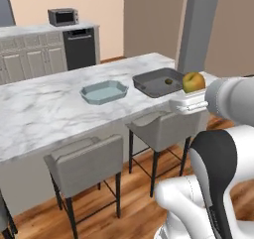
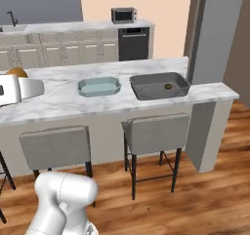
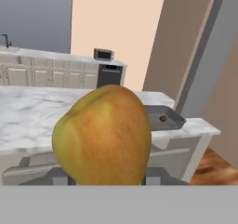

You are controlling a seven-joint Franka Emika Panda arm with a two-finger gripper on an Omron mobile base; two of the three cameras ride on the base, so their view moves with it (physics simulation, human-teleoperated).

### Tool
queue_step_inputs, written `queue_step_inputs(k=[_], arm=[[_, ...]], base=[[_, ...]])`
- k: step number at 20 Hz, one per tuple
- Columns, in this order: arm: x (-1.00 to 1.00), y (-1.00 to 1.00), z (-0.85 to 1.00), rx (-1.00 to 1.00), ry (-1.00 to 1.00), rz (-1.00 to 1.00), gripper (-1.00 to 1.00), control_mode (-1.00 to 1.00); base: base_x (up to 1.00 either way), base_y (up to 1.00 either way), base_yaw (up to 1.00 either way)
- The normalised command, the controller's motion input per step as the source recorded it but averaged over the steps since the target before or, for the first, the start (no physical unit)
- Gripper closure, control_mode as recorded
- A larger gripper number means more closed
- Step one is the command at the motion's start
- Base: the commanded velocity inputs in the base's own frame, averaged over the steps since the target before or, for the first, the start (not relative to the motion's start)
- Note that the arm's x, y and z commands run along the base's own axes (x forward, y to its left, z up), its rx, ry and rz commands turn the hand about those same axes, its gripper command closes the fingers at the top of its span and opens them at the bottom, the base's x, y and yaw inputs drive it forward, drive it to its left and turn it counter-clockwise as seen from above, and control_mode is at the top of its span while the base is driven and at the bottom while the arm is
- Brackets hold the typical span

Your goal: Place the cold items (apple and kiwi) from the fridge in one tupperware on the dining counter. Place the warm items (hot dog and kebab skewer) in the stove area in another tupperware.

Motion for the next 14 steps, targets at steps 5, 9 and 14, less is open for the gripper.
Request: queue_step_inputs(k=[5, 9, 14], arm=[[0.0, 0.0, 0.0, 0.0, 0.0, 0.0, 1.0, 1.0], [0.0, 0.0, 0.0, 0.0, 0.0, 0.0, 1.0, 1.0], [0.0, 0.0, 0.0, 0.0, 0.0, 0.0, 1.0, 1.0]], base=[[0.57, -1.0, 0.08], [0.66, -0.97, 0.16], [0.76, -0.76, 0.29]])
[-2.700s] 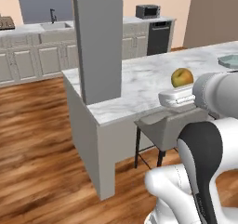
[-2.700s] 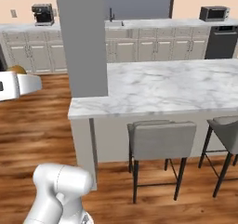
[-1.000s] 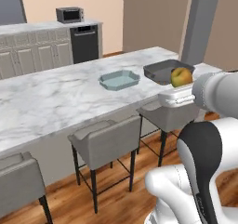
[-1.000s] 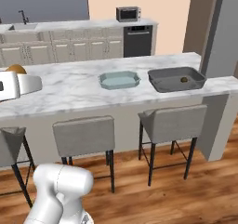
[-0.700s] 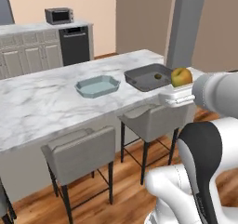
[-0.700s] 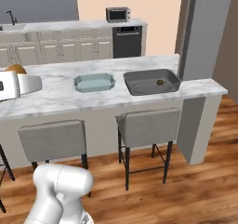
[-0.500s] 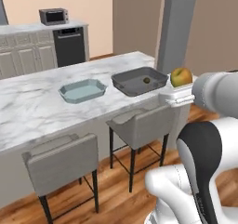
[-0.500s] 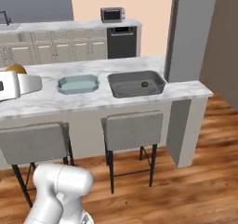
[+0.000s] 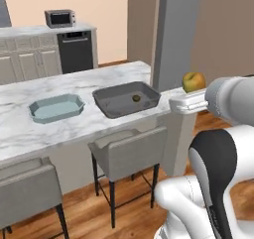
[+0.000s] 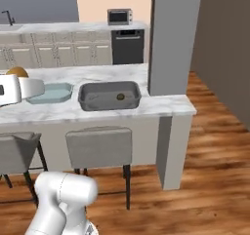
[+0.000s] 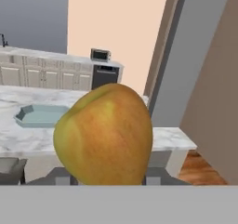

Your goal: Place the cold items (apple and kiwi) from the fridge in one tupperware on the dining counter. Place the warm items (hot dog and kebab skewer) in the stove area in another tupperware.

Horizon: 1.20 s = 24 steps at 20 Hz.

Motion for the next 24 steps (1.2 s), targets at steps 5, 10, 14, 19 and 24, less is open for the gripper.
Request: queue_step_inputs(k=[5, 10, 14, 19, 24], arm=[[0.0, 0.0, 0.0, 0.0, 0.0, 0.0, 1.0, 1.0], [0.0, 0.0, 0.0, 0.0, 0.0, 0.0, 1.0, 1.0], [0.0, 0.0, 0.0, 0.0, 0.0, 0.0, 1.0, 1.0], [0.0, 0.0, 0.0, 0.0, 0.0, 0.0, 1.0, 1.0], [0.4, -0.01, -0.07, 0.06, 0.13, 0.07, 1.0, -1.0]], base=[[0.84, -0.68, 0.32], [0.95, -0.54, 0.35], [0.91, -0.38, 0.38], [0.78, -0.23, 0.33], [0.5, -0.11, 0.17]])
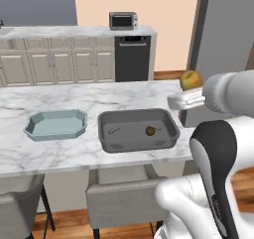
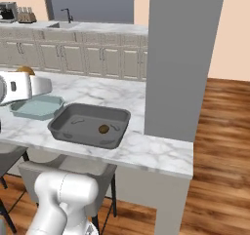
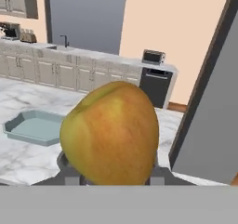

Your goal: Place the cold items (apple and kiwi) from the fridge in one tupperware on the dining counter. Place the warm items (hot dog and kebab skewer) in the stove area in another tupperware.

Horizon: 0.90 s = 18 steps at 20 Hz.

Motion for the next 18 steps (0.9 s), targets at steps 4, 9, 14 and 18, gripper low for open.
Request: queue_step_inputs(k=[4, 9, 14, 18], arm=[[0.96, 0.0, -0.38, 0.05, 0.52, 0.06, 1.0, -1.0], [0.75, 0.0, -0.54, 0.0, 0.43, 0.01, 1.0, -1.0], [0.65, 0.05, -0.76, 0.0, 0.29, 0.0, 1.0, -1.0], [0.52, 0.04, -0.82, 0.0, 0.14, 0.0, 1.0, -1.0]], base=[[0.0, 0.0, 0.0], [0.0, 0.0, 0.0], [0.0, 0.0, 0.0], [0.0, 0.0, 0.0]])
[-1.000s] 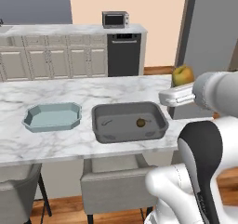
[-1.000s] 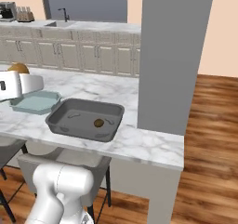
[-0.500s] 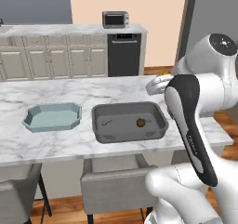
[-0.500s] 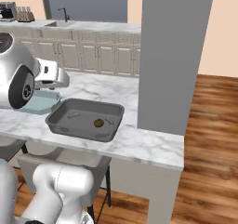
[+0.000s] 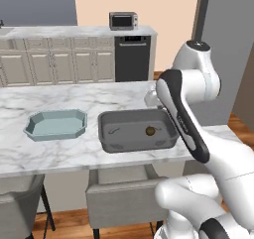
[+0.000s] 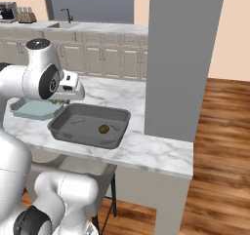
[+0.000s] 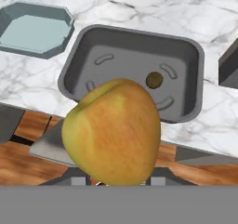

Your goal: Place the cold items (apple and kiwi) from the fridge in one tupperware on the dining counter. Place the warm items (hot dog and kebab skewer) in the stove area in another tupperware.

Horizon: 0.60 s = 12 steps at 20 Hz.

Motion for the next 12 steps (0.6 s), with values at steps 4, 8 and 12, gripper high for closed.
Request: queue_step_inputs(k=[4, 8, 12], arm=[[0.37, 0.1, -0.82, 0.0, 0.03, 0.0, 1.0, -1.0], [0.3, 0.12, -0.8, 0.0, 0.01, 0.0, 1.0, -1.0], [0.41, 0.09, -0.67, 0.0, 0.03, 0.0, 1.0, -1.0]], base=[[0.0, 0.0, 0.0], [0.0, 0.0, 0.0], [0.0, 0.0, 0.0]])
